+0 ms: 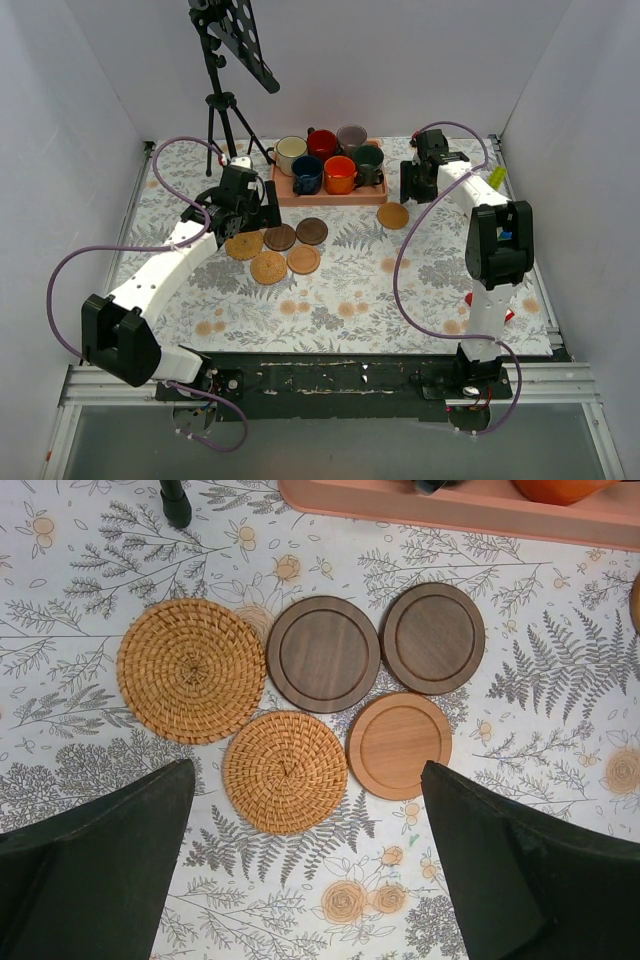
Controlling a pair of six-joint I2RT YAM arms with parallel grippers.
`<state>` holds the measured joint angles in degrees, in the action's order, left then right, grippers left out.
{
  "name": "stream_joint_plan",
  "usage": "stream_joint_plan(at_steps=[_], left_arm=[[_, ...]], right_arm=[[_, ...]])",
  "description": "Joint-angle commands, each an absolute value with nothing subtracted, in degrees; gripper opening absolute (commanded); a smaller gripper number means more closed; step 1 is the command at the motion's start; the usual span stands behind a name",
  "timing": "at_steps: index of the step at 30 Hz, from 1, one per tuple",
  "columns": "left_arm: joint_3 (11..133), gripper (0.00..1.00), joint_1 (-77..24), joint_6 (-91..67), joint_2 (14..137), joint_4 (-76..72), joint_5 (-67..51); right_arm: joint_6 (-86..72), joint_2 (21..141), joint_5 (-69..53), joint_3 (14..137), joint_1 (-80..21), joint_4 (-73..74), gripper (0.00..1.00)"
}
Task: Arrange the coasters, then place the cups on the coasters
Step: Move the coaster to the center of the board.
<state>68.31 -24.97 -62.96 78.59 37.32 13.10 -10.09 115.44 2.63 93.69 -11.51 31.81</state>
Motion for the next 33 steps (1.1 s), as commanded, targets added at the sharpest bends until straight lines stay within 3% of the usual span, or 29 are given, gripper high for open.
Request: stream_joint_plan(at_steps=[1, 19, 33], left_arm=[[70.49, 0.98, -25.22, -62.14, 78.92, 36.83, 15.2], [70.93, 0.98, -25.14, -60.64, 80.68, 37.0, 15.38], [70.84, 0.98, -25.14, -60.73, 80.6, 36.91, 15.21]], right_arm=[[-7.38, 115.84, 4.66, 96.33, -11.25, 34.37, 0.57], [-7.65, 121.37, 3.69, 94.22, -11.16, 31.9, 0.47], [-7.82, 122.96, 2.73, 92.73, -11.08, 30.94, 0.3]])
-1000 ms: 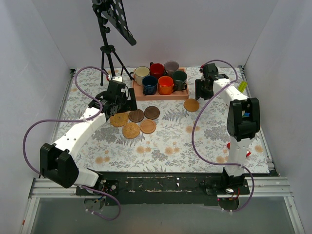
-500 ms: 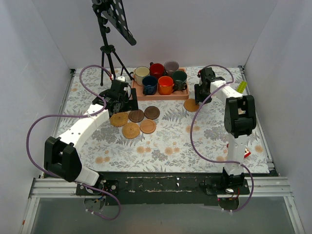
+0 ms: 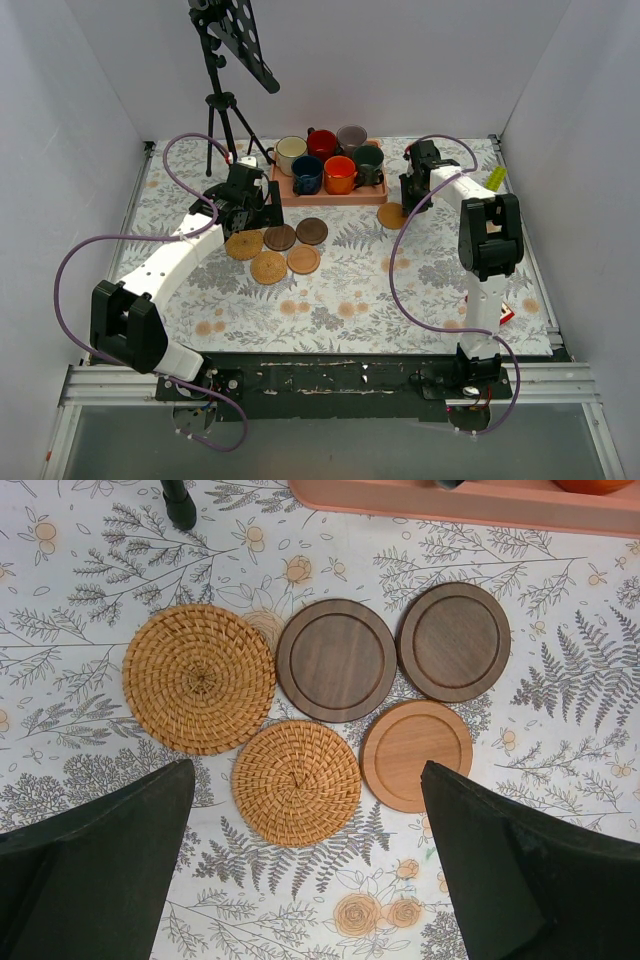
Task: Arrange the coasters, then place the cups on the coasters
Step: Move the coaster to the center of the board.
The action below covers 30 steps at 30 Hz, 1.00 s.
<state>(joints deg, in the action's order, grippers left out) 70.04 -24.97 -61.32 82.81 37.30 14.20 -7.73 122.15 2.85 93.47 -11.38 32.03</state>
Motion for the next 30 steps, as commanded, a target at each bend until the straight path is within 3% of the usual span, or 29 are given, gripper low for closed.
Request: stream_joint_plan(at_steps=[1, 13, 30], left_arm=[[70.93, 0.98, -25.22, -60.73, 80.68, 36.91, 15.21], [70.05, 0.98, -25.14, -61.08, 79.89, 36.47, 13.97], [68.55, 0.98, -25.05, -61.17, 78.22, 35.95, 12.04]], right_arm=[[-7.74, 122.87, 2.72, 92.38, -11.16, 30.94, 0.28], [-8.17, 119.36, 1.67, 85.79, -11.34, 29.01, 0.07], [-9.4, 115.23, 2.37, 78.49, -15.64, 27.16, 0.01]])
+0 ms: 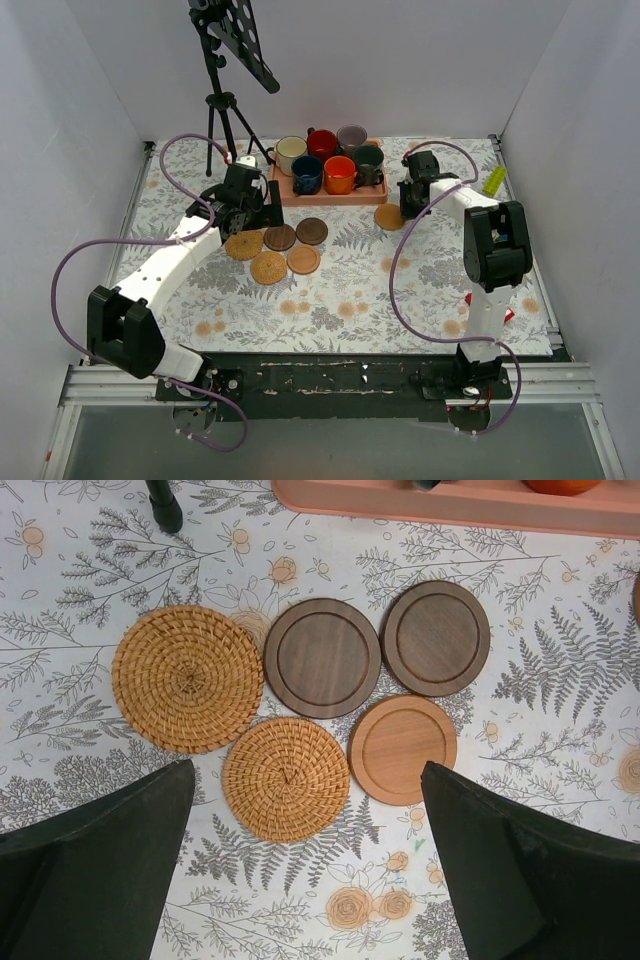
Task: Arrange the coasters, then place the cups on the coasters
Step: Move the coaster to the center of the board.
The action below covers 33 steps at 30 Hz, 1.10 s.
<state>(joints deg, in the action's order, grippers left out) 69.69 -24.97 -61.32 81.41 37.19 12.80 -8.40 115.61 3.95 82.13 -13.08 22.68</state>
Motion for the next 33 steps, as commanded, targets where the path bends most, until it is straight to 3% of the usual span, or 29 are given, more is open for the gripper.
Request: stream_joint_plan(at_steps=[1, 14, 23, 33], left_arm=[[68.38, 0.98, -25.22, -61.17, 78.05, 35.95, 11.95], [66.97, 0.98, -25.14, -61.17, 76.11, 35.95, 11.78], [66.18, 0.98, -25.22, -61.52, 75.15, 35.95, 11.6], [66.62, 0.98, -25.14, -61.35, 75.32, 36.12, 13.18]], right_arm=[[-9.58, 114.96, 2.29, 78.05, -15.99, 27.16, 0.01], [-13.97, 109.96, 2.55, 73.82, -18.63, 25.75, 0.02], [-13.71, 108.19, 6.94, 82.96, -17.23, 29.71, 0.23], [-10.99, 114.34, 5.36, 90.61, -13.98, 29.97, 0.46]])
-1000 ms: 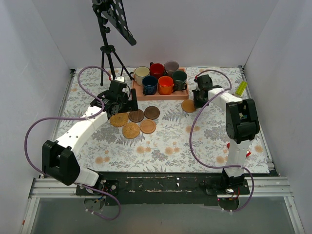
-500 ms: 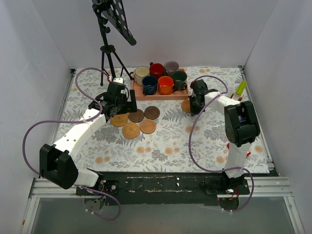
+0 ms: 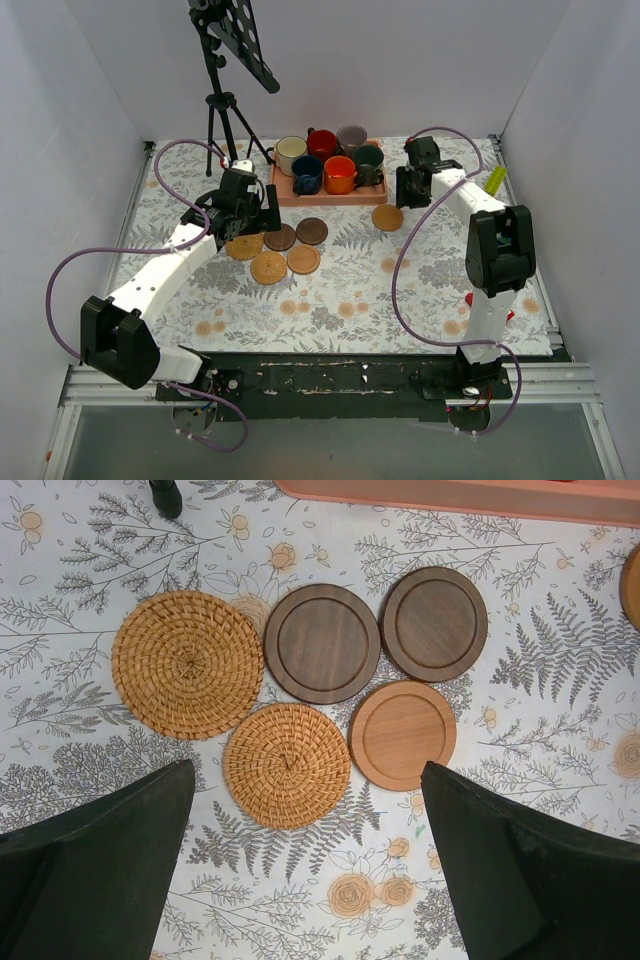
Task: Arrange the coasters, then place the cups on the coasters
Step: Move the coaster to the center of the board.
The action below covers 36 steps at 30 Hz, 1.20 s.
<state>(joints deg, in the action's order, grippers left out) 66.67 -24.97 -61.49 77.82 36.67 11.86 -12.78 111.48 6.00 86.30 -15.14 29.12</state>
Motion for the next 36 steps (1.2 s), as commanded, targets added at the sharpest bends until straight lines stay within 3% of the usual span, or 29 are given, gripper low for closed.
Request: stream_joint_plan(at_steps=[1, 11, 28, 36], left_arm=[[66.8, 0.98, -25.14, -61.35, 75.41, 36.12, 13.36], [67.94, 0.98, -25.14, -61.35, 76.73, 36.47, 14.68], [69.08, 0.98, -25.14, -61.17, 78.31, 36.65, 14.68], [68.91, 0.98, -25.14, -61.17, 78.13, 36.56, 14.15]], right_arm=[[-10.73, 115.22, 4.67, 91.4, -13.71, 29.97, 0.47], [-8.0, 121.37, 1.85, 95.71, -12.04, 30.5, 0.49], [-6.15, 124.1, -4.3, 93.96, -11.95, 29.18, 0.34], [-4.92, 123.4, -7.03, 90.53, -11.95, 29.8, 0.21]])
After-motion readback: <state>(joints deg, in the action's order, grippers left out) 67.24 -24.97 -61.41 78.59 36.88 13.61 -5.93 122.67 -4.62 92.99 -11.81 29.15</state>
